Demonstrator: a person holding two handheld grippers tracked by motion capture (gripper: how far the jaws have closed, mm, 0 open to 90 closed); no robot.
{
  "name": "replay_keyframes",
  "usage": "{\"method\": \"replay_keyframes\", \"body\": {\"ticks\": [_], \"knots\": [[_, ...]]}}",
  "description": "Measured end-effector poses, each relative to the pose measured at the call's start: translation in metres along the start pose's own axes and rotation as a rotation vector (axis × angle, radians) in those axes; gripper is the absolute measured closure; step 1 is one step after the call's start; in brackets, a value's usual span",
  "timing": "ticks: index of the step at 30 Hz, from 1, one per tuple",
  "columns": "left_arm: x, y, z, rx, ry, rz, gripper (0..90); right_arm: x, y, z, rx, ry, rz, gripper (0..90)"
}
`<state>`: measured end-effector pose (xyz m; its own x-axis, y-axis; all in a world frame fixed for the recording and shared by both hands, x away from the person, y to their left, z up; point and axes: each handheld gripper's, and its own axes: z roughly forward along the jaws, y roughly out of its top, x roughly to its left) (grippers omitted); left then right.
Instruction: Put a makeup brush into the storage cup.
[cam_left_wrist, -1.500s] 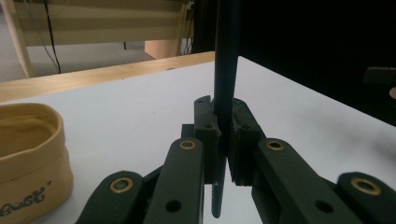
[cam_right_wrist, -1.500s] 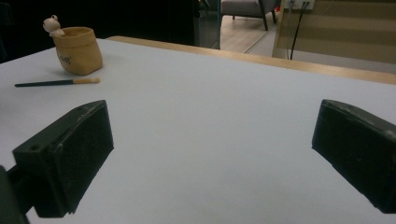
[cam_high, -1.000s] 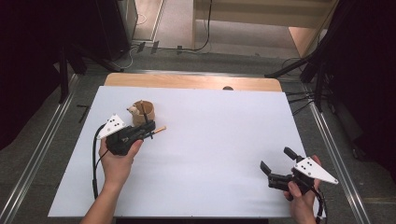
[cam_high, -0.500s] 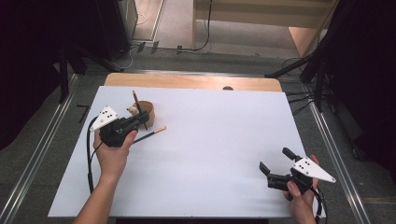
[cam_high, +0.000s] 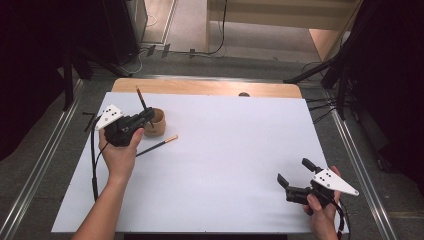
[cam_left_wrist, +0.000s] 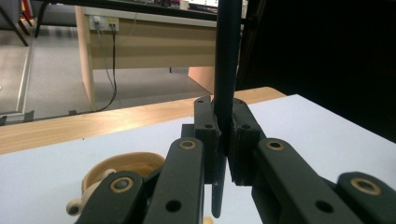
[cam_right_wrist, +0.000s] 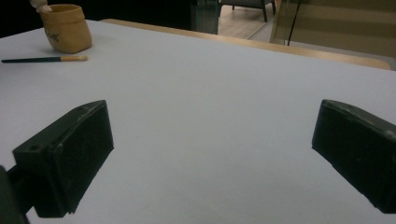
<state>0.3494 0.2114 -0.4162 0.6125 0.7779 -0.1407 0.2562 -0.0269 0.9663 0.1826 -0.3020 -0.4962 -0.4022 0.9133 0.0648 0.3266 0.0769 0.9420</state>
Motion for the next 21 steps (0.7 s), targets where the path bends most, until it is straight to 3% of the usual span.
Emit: {"method": "replay_keyframes", "body": {"ticks": [3, 9, 21], "knots": [[0.002, -0.001, 0.005, -0.01, 0.02, -0.012, 84.9, 0.0, 0.0, 0.0, 0.001, 0.0, 0.001, 0.0], [0.005, -0.006, 0.017, -0.003, 0.079, 0.004, 84.9, 0.001, 0.0, 0.0, 0.002, 0.0, 0.002, 0.0], [0.012, -0.018, 0.041, 0.041, 0.175, 0.016, 84.9, 0.001, -0.001, 0.0, 0.003, 0.006, 0.01, 0.0]]}}
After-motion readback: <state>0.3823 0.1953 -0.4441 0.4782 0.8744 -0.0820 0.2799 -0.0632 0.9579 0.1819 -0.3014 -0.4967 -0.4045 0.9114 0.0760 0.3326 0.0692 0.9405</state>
